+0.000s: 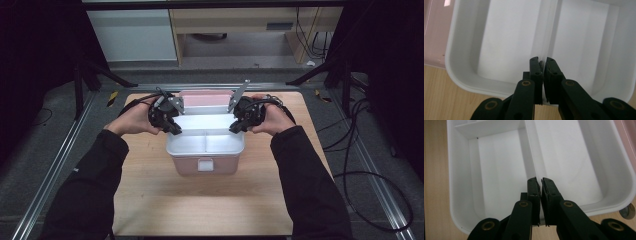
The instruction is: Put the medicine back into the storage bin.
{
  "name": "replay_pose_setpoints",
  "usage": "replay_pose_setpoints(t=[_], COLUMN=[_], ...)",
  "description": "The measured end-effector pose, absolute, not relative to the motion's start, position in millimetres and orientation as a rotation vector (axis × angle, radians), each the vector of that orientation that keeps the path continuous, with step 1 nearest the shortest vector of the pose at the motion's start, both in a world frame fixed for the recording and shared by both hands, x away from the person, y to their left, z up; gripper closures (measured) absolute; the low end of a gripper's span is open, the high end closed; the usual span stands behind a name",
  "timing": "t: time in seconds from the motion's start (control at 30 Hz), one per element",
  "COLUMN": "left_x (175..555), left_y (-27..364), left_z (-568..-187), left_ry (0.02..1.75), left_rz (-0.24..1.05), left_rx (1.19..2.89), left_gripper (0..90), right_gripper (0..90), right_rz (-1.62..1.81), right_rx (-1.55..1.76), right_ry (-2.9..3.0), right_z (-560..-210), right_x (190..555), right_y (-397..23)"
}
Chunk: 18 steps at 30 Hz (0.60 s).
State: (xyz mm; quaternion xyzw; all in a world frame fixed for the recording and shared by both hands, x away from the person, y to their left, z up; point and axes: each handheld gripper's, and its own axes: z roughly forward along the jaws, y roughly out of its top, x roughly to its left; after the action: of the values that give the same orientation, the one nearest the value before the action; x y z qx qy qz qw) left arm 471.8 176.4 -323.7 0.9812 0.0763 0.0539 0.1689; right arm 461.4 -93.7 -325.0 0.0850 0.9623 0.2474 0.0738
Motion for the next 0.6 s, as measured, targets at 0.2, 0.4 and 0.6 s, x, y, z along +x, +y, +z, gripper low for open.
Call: replay_pose_setpoints(t=[0.2, 0.4, 0.6], left_x=[486.2, 489.6, 489.1], left_y=[176.0, 171.0, 175.5], left_z=[-342.6, -358.6, -370.5], left_ry=[0.232, 0.230, 0.255], left_rz=[0.135, 0.124, 0.093], left_rx=[2.810, 2.854, 2.823], left_gripper=[84.5, 85.0, 84.9], right_gripper=[85.2, 84.6, 83.8], right_rz=[0.742, 0.679, 0.661], right_rx=[0.276, 0.300, 0.311], right_ry=[2.895, 2.921, 2.928], right_z=[-344.0, -362.2, -375.7], right_x=[475.9, 482.2, 483.0], right_y=[-91.5, -87.0, -84.1])
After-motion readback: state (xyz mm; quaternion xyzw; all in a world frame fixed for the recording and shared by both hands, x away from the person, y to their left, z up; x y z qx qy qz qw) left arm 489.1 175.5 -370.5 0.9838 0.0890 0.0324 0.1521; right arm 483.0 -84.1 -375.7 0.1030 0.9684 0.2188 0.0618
